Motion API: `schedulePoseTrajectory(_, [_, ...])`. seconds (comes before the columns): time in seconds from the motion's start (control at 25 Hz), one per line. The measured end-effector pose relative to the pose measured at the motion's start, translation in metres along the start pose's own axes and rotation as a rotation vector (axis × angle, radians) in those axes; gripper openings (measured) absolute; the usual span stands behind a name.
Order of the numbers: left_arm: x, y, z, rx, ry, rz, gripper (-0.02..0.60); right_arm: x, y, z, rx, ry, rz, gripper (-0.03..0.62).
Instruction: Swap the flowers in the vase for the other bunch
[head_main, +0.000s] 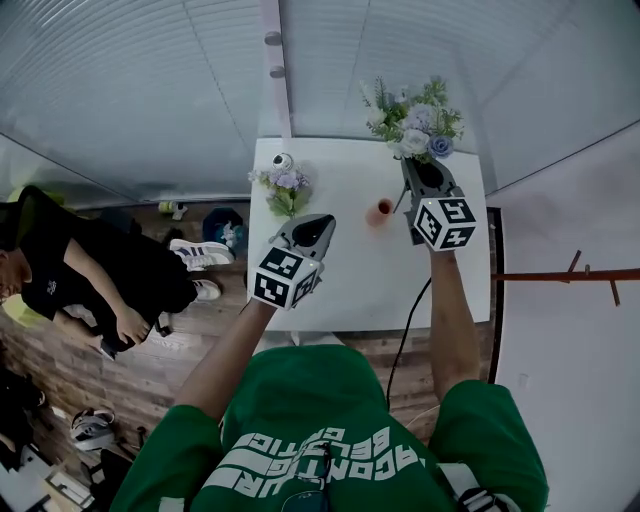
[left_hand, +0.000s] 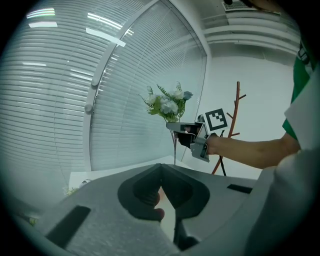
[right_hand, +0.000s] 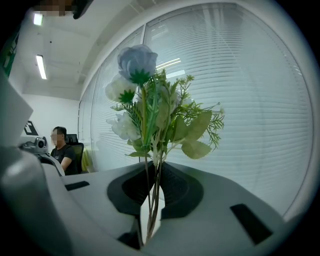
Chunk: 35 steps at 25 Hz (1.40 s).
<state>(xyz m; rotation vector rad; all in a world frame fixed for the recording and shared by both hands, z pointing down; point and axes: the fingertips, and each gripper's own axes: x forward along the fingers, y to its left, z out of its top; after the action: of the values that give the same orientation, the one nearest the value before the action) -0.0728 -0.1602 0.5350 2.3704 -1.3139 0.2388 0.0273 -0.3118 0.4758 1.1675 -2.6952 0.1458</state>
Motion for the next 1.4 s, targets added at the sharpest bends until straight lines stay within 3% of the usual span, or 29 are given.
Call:
schedulePoseTrajectory(0.24, [0.013, 0.014, 0.004, 0.0, 0.015, 0.014, 0.008, 0.028, -0.009, -0.026, 0.02, 0.013, -0.011, 0.031])
schedulePoseTrajectory(0.44, [0.032, 0.026, -0.01, 0.003, 0.027, 0.024, 0.008, 0.041, -0.016, -0.081, 0.034, 0.058, -0.023, 0.031])
schedulePoseTrajectory(1.0, [0.037, 0.014, -0.003, -0.002, 0.057, -0.024, 0.008, 0.023, -0.003, -0.154, 0.068, 0.233, -0.065, 0.032])
schedulePoseTrajectory(1.4, [0.029, 0.004, -0.007, 0.022, 0.059, -0.04, 0.008, 0.016, 0.004, -0.17, 0.078, 0.292, -0.065, 0.048])
